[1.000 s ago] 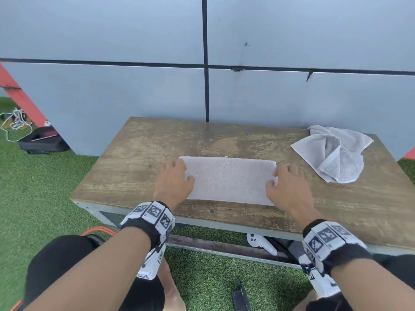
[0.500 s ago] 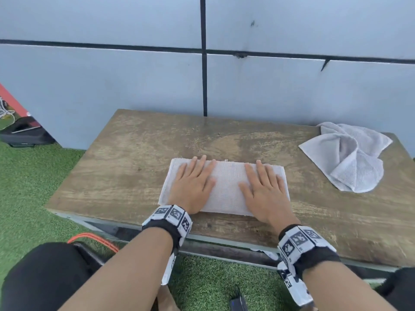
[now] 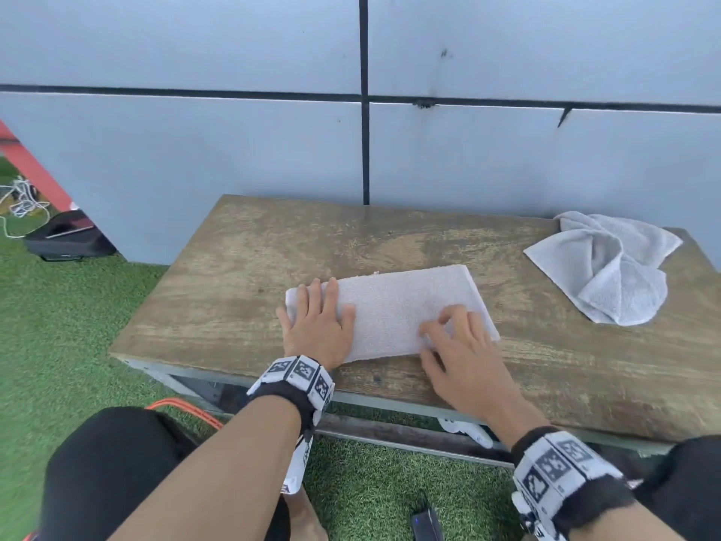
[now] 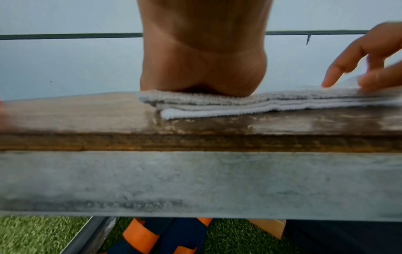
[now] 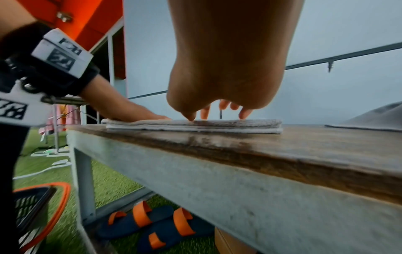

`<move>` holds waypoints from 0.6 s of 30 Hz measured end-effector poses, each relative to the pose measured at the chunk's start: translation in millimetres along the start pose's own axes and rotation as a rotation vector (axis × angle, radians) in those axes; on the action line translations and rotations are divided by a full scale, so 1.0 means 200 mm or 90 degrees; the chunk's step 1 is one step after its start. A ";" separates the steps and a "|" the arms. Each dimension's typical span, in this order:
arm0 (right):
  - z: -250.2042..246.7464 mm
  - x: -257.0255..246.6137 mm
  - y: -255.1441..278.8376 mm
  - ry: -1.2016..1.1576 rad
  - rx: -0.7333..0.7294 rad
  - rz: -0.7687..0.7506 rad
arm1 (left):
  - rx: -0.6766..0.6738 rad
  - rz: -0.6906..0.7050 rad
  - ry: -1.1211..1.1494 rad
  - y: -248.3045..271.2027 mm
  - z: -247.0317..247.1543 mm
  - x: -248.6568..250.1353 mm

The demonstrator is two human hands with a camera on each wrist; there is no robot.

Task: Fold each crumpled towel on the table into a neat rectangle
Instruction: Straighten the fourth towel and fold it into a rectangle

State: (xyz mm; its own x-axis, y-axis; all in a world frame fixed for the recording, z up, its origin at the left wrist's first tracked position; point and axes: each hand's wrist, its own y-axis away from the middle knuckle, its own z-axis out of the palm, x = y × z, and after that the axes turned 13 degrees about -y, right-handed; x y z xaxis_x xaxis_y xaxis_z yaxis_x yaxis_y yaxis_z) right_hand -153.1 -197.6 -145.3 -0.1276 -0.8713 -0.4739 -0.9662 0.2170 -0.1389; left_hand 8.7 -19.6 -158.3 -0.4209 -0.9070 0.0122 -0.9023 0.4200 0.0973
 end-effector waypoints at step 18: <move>-0.01 -0.10 0.17 -0.027 -0.207 0.007 | -0.220 0.022 0.549 0.35 -0.30 -0.02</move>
State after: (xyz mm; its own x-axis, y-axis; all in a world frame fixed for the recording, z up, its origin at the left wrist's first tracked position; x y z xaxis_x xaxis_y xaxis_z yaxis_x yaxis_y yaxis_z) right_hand -184.1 -174.4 -138.2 -0.1356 -0.8487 -0.5112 -0.9866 0.0682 0.1486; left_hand -48.0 12.0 -92.6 -0.1060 -0.6609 0.7430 -0.7541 0.5405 0.3732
